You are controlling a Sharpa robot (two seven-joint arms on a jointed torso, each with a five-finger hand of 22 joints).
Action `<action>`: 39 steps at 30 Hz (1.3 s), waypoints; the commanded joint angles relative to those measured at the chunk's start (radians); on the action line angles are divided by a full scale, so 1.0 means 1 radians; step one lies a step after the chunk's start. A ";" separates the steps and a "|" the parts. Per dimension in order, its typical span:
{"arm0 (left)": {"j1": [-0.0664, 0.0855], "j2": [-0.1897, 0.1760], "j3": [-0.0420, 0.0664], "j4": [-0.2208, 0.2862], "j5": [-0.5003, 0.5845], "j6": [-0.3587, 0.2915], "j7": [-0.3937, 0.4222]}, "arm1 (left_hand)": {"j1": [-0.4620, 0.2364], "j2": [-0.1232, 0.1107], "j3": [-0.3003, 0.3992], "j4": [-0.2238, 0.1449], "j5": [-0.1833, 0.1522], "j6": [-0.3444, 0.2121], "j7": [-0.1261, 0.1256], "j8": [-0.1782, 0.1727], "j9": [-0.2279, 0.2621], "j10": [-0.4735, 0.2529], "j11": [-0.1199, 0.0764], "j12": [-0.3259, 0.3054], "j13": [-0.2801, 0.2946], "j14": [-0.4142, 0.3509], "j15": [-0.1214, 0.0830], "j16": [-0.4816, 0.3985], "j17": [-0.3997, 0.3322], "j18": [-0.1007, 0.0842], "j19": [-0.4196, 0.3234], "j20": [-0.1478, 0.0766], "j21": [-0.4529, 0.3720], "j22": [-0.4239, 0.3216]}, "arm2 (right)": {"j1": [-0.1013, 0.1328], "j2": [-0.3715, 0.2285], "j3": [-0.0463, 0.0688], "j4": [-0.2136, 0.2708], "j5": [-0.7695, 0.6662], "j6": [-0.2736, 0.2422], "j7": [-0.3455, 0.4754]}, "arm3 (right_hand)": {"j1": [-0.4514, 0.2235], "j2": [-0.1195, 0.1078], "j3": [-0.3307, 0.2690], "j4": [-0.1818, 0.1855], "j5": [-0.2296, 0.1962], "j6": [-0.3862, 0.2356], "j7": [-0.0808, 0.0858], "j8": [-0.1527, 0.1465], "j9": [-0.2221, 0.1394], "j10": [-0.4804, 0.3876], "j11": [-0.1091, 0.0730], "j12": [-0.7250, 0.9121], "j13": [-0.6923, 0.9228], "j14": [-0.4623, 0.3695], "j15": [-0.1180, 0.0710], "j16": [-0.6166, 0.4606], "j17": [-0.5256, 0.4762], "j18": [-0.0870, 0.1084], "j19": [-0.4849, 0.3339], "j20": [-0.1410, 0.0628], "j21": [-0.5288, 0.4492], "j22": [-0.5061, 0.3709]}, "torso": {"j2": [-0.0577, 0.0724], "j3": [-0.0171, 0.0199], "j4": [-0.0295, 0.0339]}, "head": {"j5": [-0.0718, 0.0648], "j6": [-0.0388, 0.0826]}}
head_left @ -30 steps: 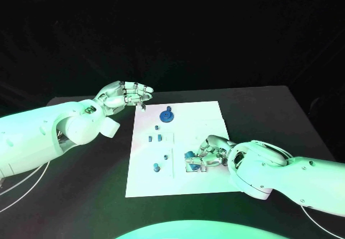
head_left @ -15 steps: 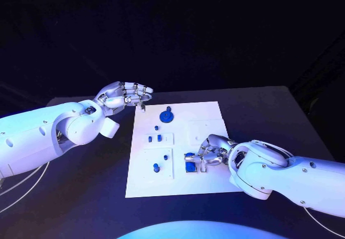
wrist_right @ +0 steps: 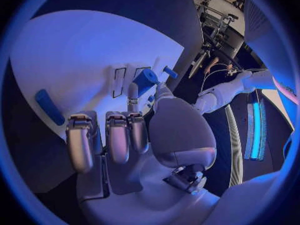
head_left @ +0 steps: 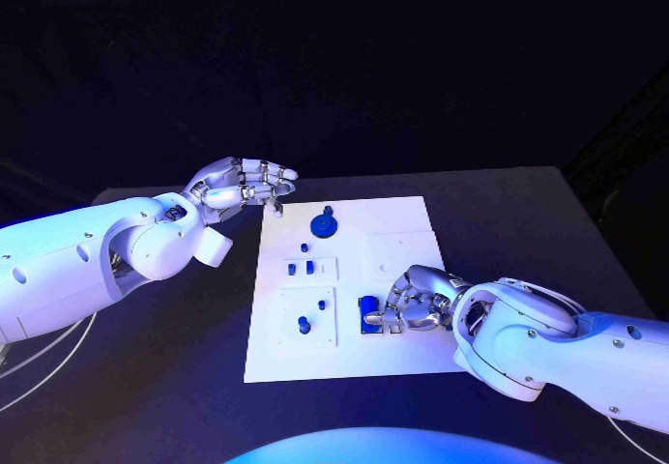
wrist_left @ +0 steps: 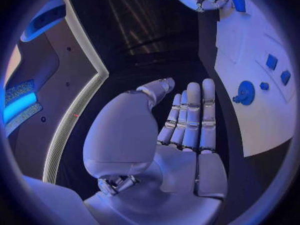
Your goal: Assemble the parts on the task board
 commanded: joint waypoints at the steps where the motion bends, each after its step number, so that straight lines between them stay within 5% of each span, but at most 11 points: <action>1: 0.000 0.001 0.001 0.002 0.004 0.016 0.005 | -0.004 0.008 0.000 0.007 0.006 -0.006 0.046 0.004 0.000 -0.003 -0.003 0.003 -0.002 -0.005 0.002 -0.005 -0.002 0.015 -0.003 0.001 -0.004 -0.001 | -0.004 -0.006 0.000 0.012 0.008 0.004 0.039 | 0.007 0.000 -0.006 0.002 0.004 -0.001 -0.005 0.007 0.002 0.095 -0.005 -0.002 0.249 0.103 -0.008 0.003 0.263 -0.014 0.105 -0.009 0.005 0.263 | 0.000 -0.0001 -0.0009 | -0.001 -0.001; 10: 0.000 0.001 0.001 0.002 0.004 0.016 0.004 | -0.004 0.008 0.000 0.007 0.006 -0.006 0.046 0.004 0.000 -0.003 -0.003 0.003 -0.002 -0.005 0.002 -0.005 -0.002 0.015 -0.003 0.001 -0.004 -0.001 | -0.010 -0.001 0.000 -0.006 -0.003 0.013 0.033 | 0.051 0.017 -0.002 0.000 0.020 -0.001 -0.007 0.009 0.002 0.095 -0.007 -0.002 0.250 0.103 -0.010 0.003 0.263 -0.014 0.105 -0.011 0.005 0.263 | 0.000 -0.0015 0.0011 | -0.004 -0.001; 14: 0.000 0.001 0.001 0.002 0.004 0.016 0.004 | -0.004 0.008 0.000 0.007 0.006 -0.006 0.046 0.004 0.000 -0.003 -0.003 0.003 -0.002 -0.005 0.002 -0.005 -0.002 0.015 -0.003 0.001 -0.004 -0.001 | -0.015 0.012 0.000 -0.020 -0.012 0.017 0.024 | 0.078 0.029 0.011 0.001 -0.012 0.000 -0.008 0.010 0.002 0.096 -0.008 -0.001 0.250 0.103 -0.011 0.003 0.263 -0.014 0.105 -0.012 0.005 0.263 | 0.001 -0.0014 0.0018 | -0.004 0.000; 20: 0.000 -0.001 0.001 0.003 0.004 0.015 0.003 | -0.004 0.008 0.001 0.007 0.006 -0.006 0.046 0.005 -0.001 -0.003 -0.003 0.004 -0.002 -0.005 0.001 -0.005 -0.002 0.015 -0.003 0.001 -0.004 -0.002 | -0.022 0.025 0.000 -0.037 -0.021 0.014 0.006 | 0.121 0.075 0.049 -0.003 0.028 0.009 -0.017 0.018 0.003 0.096 -0.016 -0.001 0.251 0.103 -0.017 0.003 0.263 -0.014 0.105 -0.016 0.005 0.263 | 0.001 -0.0017 0.0017 | -0.002 0.000; 22: 0.000 -0.002 0.001 0.003 0.004 0.015 0.003 | -0.004 0.008 0.001 0.007 0.006 -0.006 0.046 0.005 -0.001 -0.003 -0.003 0.004 -0.002 -0.005 0.001 -0.005 -0.002 0.015 -0.003 0.001 -0.004 -0.002 | -0.023 0.024 0.000 -0.038 -0.023 0.014 0.006 | 0.148 0.084 0.071 -0.002 -0.006 0.008 -0.019 0.018 0.002 0.096 -0.018 -0.001 0.251 0.103 -0.019 0.003 0.263 -0.014 0.105 -0.018 0.005 0.263 | 0.001 -0.0022 0.0012 | -0.001 -0.001; 30: 0.000 -0.004 0.001 0.004 0.004 0.015 0.002 | -0.004 0.009 0.002 0.007 0.006 -0.006 0.046 0.006 -0.001 -0.003 -0.003 0.004 -0.002 -0.005 0.001 -0.005 -0.002 0.015 -0.003 0.001 -0.004 -0.002 | -0.027 0.014 0.000 -0.035 -0.025 0.018 0.012 | 0.216 0.044 0.116 -0.009 -0.015 0.004 -0.022 0.019 -0.001 0.096 -0.021 0.000 0.252 0.103 -0.022 0.003 0.263 -0.014 0.105 -0.021 0.005 0.263 | 0.000 -0.0017 0.0010 | 0.003 -0.004; 39: 0.000 -0.005 0.001 0.004 0.004 0.016 0.001 | -0.004 0.010 0.004 0.008 0.006 -0.006 0.046 0.007 -0.001 -0.003 -0.004 0.004 -0.003 -0.005 0.001 -0.005 -0.002 0.015 -0.003 0.001 -0.004 -0.002 | -0.030 0.009 0.000 -0.030 -0.022 0.019 0.022 | 0.221 0.033 0.121 -0.006 -0.010 0.005 -0.022 0.018 -0.002 0.096 -0.021 0.000 0.252 0.103 -0.022 0.003 0.263 -0.014 0.105 -0.022 0.005 0.263 | 0.000 -0.0009 0.0003 | 0.003 -0.003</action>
